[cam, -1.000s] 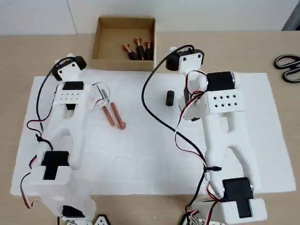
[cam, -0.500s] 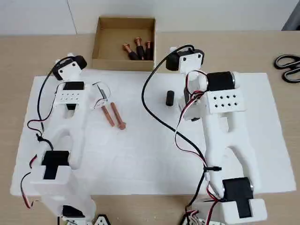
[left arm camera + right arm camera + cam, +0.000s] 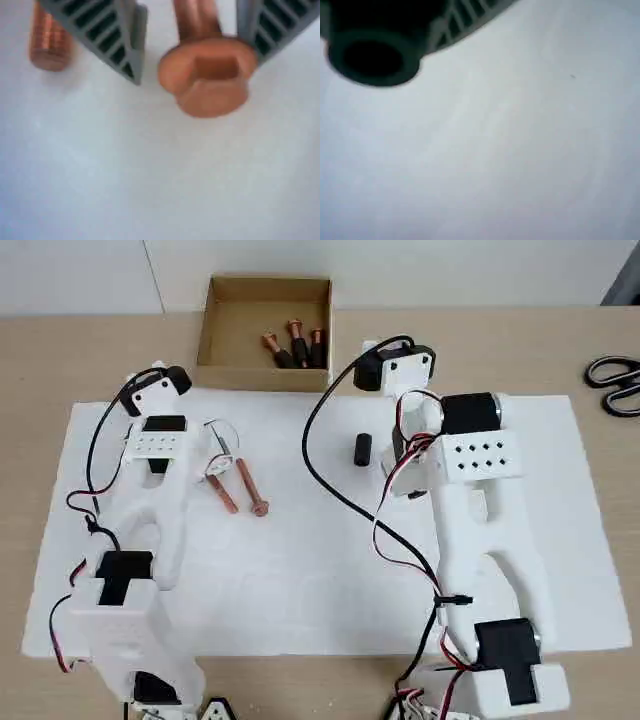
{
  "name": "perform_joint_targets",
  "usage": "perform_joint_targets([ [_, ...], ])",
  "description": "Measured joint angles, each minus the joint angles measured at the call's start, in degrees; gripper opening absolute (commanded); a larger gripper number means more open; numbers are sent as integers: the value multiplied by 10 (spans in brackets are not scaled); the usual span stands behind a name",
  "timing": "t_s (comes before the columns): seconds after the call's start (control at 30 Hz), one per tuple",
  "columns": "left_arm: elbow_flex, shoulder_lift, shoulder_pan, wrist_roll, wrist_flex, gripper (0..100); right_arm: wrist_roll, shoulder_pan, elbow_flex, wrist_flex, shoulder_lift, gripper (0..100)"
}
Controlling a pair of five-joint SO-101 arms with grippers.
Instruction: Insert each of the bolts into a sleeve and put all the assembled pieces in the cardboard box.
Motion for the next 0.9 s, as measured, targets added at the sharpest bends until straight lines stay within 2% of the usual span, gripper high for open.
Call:
perform_joint_targets([
  [0.13, -4, 0, 6, -2, -1, 2, 0, 0, 0, 0, 0, 4],
  [0.3, -17, 2, 18, -19, 4, 6, 0, 0, 0, 0, 0, 4],
  [0.5, -80, 3, 28, -24, 72, 6, 0, 0, 0, 0, 0, 4],
  [0.7, -234, 3, 28, -62, 187, 6, 0, 0, 0, 0, 0, 5],
  [0.9, -471, 3, 49, -112, 328, 6, 0, -1, 0, 0, -9, 5],
])
